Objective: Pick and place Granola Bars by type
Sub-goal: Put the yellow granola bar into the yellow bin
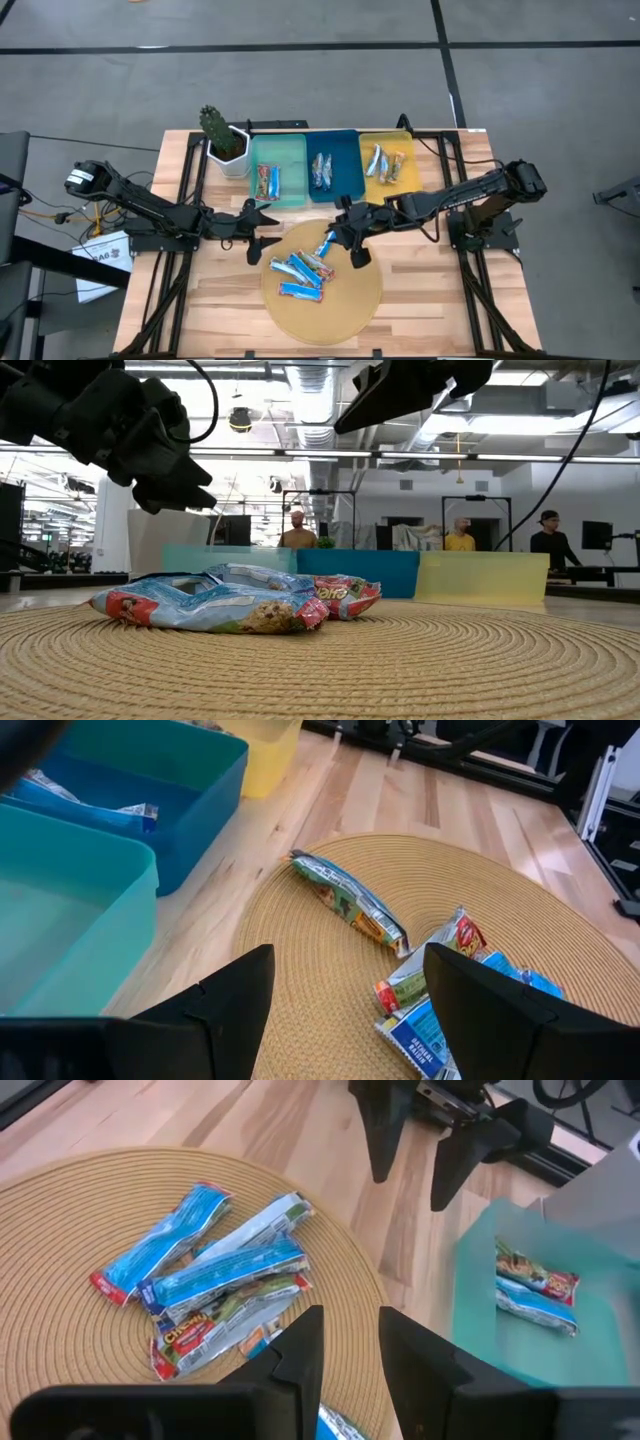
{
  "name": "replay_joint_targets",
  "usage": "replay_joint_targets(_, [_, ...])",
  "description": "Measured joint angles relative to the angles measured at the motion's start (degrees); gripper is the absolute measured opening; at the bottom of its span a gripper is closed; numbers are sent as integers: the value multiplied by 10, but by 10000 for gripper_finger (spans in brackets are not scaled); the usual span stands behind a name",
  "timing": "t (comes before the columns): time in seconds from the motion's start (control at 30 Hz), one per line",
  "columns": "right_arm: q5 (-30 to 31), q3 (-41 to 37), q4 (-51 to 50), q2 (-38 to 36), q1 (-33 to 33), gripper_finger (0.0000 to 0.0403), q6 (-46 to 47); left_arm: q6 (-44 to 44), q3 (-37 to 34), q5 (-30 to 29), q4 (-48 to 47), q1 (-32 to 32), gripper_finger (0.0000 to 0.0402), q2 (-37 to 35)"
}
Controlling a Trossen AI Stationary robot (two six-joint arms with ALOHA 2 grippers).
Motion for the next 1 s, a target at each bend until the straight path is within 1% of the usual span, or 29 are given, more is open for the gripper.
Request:
replay_joint_targets(0.27, [7,0,2,0,0,93,6,0,0,0,0,0,249,0])
replay_joint_targets(0.47, [17,0,-24,0,0,98,-38,0,0,-1,0,0,249,0])
replay_joint_targets(0.57, [18,0,-52,0,0,119,-52,1,0,-1,0,0,249,0])
replay_joint_targets(0.73, [32,0,-73,1,0,180,-55,3,0,-1,0,0,249,0])
replay_joint_targets(0.83, [31,0,-73,1,0,213,-86,3,0,-1,0,0,249,0])
replay_joint_targets(0.9, [31,0,-73,1,0,228,-118,3,0,-1,0,0,249,0])
replay_joint_targets(1.0, [31,0,-71,8,-1,237,-142,3,0,-1,0,0,249,0])
